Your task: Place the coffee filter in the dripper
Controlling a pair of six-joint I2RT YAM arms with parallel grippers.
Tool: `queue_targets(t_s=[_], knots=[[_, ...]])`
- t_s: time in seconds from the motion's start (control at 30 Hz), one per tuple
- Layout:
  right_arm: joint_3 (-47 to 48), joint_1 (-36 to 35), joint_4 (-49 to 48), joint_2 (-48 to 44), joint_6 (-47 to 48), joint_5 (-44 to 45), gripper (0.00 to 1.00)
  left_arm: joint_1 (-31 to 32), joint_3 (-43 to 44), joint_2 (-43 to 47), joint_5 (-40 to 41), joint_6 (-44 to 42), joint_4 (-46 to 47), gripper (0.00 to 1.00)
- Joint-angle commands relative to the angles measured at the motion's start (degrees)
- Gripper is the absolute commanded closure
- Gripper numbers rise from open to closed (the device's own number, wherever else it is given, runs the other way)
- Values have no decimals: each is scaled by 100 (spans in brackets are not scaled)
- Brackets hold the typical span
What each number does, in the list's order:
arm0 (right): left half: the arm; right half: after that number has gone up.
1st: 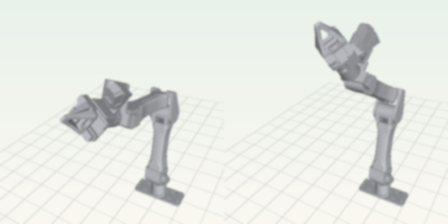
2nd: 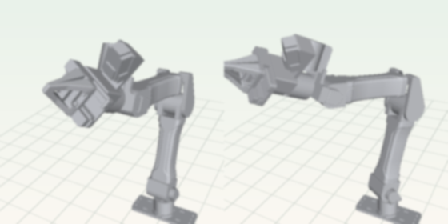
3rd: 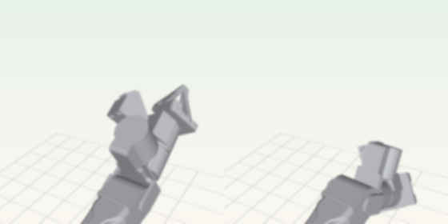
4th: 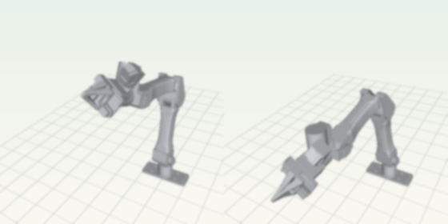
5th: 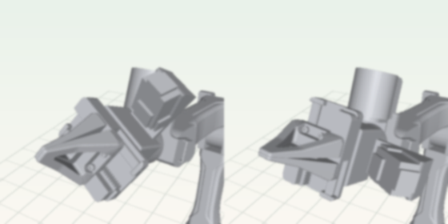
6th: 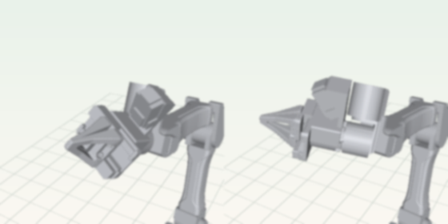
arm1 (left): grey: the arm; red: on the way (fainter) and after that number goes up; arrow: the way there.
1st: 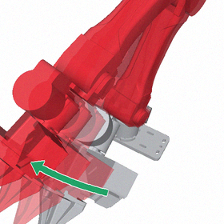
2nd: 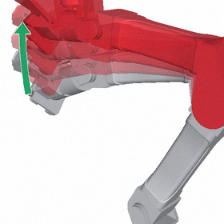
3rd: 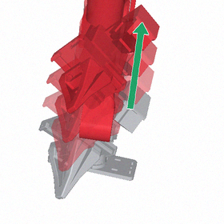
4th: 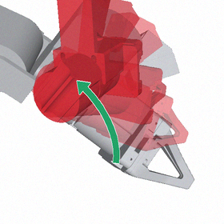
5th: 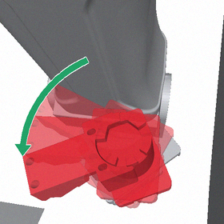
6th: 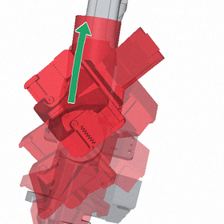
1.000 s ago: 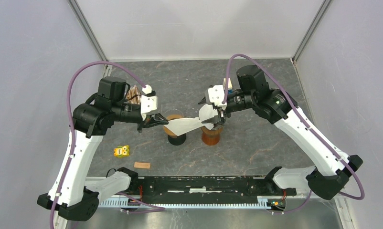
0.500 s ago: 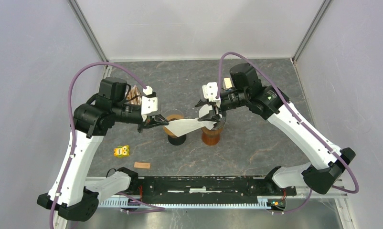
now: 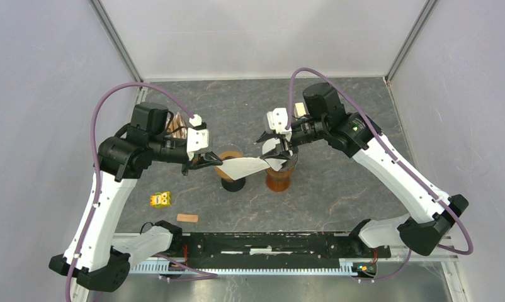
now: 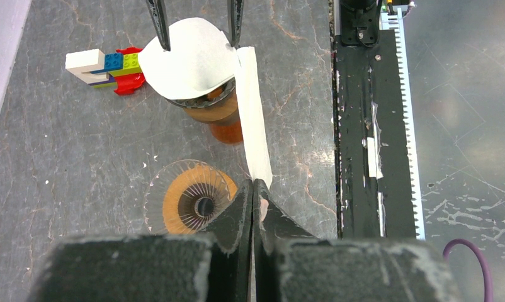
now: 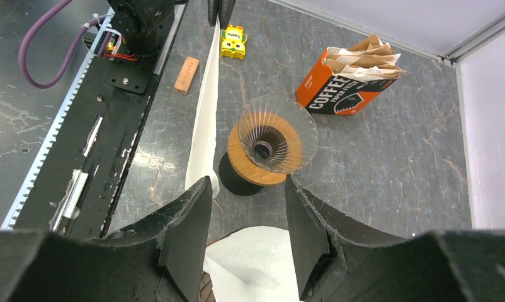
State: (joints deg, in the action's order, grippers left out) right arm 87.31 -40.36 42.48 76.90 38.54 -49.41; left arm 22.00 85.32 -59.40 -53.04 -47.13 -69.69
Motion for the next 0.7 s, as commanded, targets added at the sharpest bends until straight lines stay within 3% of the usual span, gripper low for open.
queue_targets(t_s=[0.0,0.67], knots=[[77,19,-210,58,-126,-199,48,35,37,33,-128,-267,100,98],[-311,19,-446,301,-361,-853,54,33,-99,4,-43,63,586,98]])
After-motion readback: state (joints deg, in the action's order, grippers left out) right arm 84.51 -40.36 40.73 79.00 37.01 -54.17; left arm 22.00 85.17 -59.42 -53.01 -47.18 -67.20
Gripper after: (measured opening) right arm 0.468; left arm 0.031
